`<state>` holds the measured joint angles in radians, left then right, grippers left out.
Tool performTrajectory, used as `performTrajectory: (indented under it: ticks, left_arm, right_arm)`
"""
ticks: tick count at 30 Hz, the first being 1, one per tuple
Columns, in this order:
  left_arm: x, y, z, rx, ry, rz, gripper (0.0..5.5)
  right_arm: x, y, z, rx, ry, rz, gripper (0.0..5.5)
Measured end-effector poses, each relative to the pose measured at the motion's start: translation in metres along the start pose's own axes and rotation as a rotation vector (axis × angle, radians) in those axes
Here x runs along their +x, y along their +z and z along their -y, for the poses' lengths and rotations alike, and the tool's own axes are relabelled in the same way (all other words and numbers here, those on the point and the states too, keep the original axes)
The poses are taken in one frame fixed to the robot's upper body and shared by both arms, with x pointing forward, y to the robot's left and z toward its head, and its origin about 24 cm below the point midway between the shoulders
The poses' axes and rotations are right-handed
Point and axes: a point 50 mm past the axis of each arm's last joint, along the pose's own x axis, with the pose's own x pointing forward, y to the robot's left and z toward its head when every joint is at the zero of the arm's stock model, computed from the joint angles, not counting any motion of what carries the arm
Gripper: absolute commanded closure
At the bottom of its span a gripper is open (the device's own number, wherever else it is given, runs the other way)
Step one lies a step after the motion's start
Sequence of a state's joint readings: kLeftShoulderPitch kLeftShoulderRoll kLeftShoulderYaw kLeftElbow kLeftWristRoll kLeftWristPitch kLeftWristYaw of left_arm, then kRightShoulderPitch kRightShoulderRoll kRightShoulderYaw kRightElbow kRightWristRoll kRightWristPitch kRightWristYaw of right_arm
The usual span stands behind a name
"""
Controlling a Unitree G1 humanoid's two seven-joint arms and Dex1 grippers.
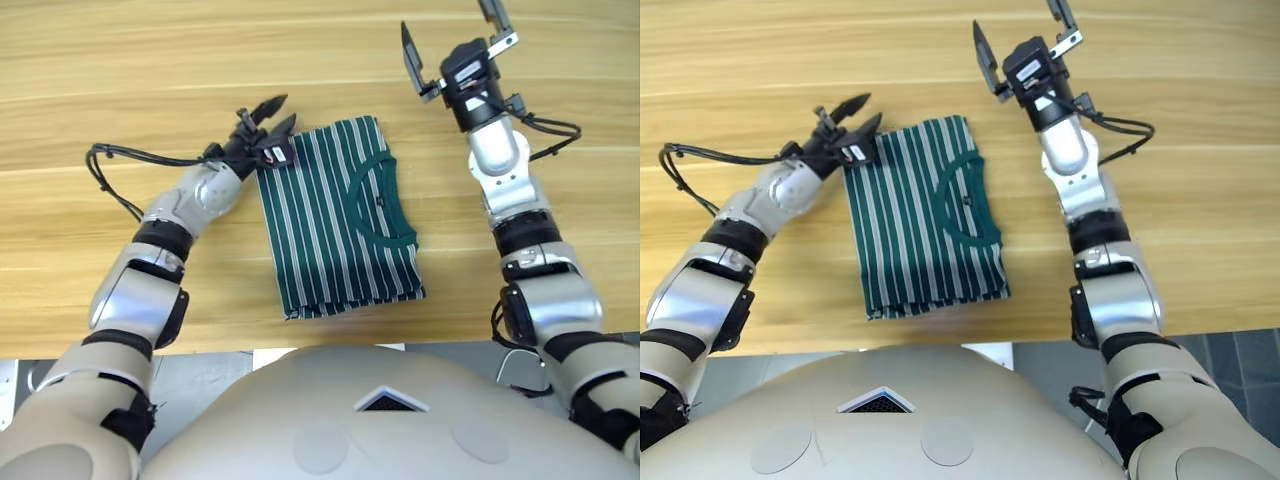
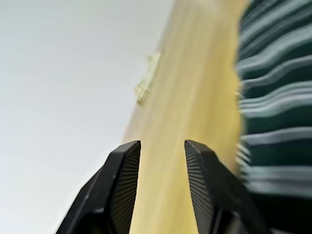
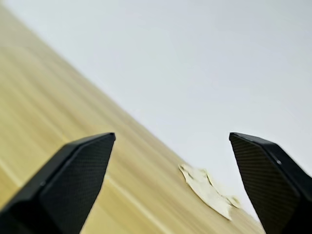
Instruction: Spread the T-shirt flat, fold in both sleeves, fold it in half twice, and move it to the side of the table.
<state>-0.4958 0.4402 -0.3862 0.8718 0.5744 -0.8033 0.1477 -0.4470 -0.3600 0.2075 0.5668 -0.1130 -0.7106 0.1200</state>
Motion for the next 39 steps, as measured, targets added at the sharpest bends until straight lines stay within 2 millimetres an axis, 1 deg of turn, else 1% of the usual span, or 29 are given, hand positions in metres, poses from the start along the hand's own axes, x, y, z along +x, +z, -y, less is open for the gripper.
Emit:
performTrajectory:
  ticks: [1, 3, 4, 6, 7, 8, 10, 12, 14, 17, 20, 23, 28, 32, 35, 36, 37, 39]
  left_arm:
    - [0.001, 0.007, -0.011, -0.023, 0.062, 0.060, 3.84]
    - [0.000, 0.020, -0.031, -0.071, 0.173, 0.182, 3.84]
    - [-0.003, 0.026, -0.041, -0.106, 0.228, 0.245, 3.84]
    - [-0.009, 0.039, -0.060, -0.184, 0.327, 0.365, 3.84]
    - [-0.014, 0.044, -0.069, -0.250, 0.381, 0.414, 3.84]
    - [-0.017, 0.046, -0.074, -0.294, 0.405, 0.439, 3.84]
    - [-0.024, 0.051, -0.085, -0.411, 0.461, 0.505, 3.84]
    - [-0.029, 0.050, -0.095, -0.490, 0.485, 0.532, 3.84]
    - [-0.031, 0.047, -0.097, -0.515, 0.476, 0.527, 3.84]
    - [-0.032, 0.047, -0.095, -0.512, 0.460, 0.532, 3.84]
    - [-0.032, 0.044, -0.091, -0.522, 0.456, 0.518, 3.84]
    - [-0.030, 0.043, -0.084, -0.510, 0.423, 0.495, 3.84]
    - [-0.028, 0.043, -0.080, -0.480, 0.399, 0.479, 3.84]
    - [-0.029, 0.041, -0.067, -0.445, 0.296, 0.445, 3.84]
    - [-0.035, 0.031, -0.059, -0.359, 0.171, 0.359, 3.84]
    - [-0.037, 0.027, -0.058, -0.331, 0.144, 0.327, 3.64]
    - [-0.040, 0.023, -0.059, -0.303, 0.118, 0.301, 3.52]
    - [-0.045, 0.019, -0.060, -0.243, 0.054, 0.267, 3.24]
  right_arm:
    - [-0.005, 0.005, -0.002, 0.008, 0.058, 0.024, 1.18]
    - [-0.018, 0.014, -0.013, 0.001, 0.215, 0.064, 1.18]
    - [-0.026, 0.017, -0.021, -0.015, 0.311, 0.076, 1.18]
    - [-0.044, 0.018, -0.041, -0.046, 0.504, 0.059, 1.18]
    - [-0.052, 0.018, -0.054, -0.062, 0.610, 0.054, 1.18]
    - [-0.054, 0.019, -0.062, -0.071, 0.665, 0.061, 1.18]
    - [-0.059, 0.021, -0.085, -0.099, 0.799, 0.069, 1.18]
    - [-0.064, 0.012, -0.111, -0.124, 0.923, 0.027, 1.18]
    - [-0.050, 0.007, -0.119, -0.164, 0.904, 0.015, 1.18]
    - [-0.020, -0.010, -0.120, -0.240, 0.791, -0.060, 1.18]
    - [0.000, -0.024, -0.118, -0.301, 0.695, -0.144, 1.18]
    - [0.010, -0.032, -0.116, -0.331, 0.638, -0.198, 1.18]
    - [0.013, -0.031, -0.113, -0.333, 0.601, -0.178, 1.18]
    - [0.008, -0.014, -0.106, -0.210, 0.570, -0.033, 1.18]
    - [0.007, 0.015, -0.081, -0.094, 0.487, 0.137, 1.18]
    - [0.003, 0.023, -0.075, -0.068, 0.476, 0.182, 1.13]
    - [-0.004, 0.032, -0.068, -0.045, 0.477, 0.225, 1.13]
    - [-0.030, 0.049, -0.058, -0.017, 0.557, 0.295, 1.13]
